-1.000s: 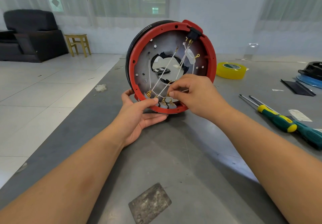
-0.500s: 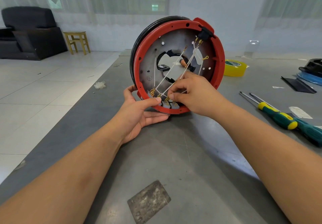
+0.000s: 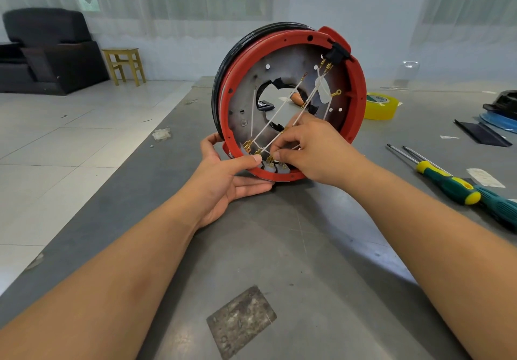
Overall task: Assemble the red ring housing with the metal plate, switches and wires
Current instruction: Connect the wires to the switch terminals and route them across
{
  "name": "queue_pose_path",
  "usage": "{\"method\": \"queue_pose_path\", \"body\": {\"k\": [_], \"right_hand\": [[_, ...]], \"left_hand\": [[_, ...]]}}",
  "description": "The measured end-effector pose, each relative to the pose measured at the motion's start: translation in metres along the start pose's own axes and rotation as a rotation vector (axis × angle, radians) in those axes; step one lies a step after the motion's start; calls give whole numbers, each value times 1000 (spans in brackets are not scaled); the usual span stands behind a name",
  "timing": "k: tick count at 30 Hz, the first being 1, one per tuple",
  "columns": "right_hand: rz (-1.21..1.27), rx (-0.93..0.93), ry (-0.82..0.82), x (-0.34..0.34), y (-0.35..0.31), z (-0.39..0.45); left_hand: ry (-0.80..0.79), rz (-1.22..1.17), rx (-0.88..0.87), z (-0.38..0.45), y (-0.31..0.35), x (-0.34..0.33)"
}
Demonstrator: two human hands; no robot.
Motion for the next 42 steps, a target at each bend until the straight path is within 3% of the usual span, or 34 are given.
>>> {"method": "queue_pose_path", "body": {"k": [17,26,32,42], "right_hand": [[-66,36,37,-8,-2,1],[5,61,53,-3,2,2],[120,-19,78,8,14,4],[84,13,35,2,8,1]], "left_hand": [[23,11,-16,-1,2,2],[43,-7,-11,3,-2,7],[51,-1,3,4,-4,7],[8,57,15,3,-3,4]]}}
Point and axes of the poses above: each hand's wrist, its own z-axis towards the middle knuckle, its own x-axis out of the back of the hand, y = z × x, the point moved 9 cm from there along z, towards the middle knuckle, and after that the axes turned 11 degrees about -x, right-handed, at the moved point
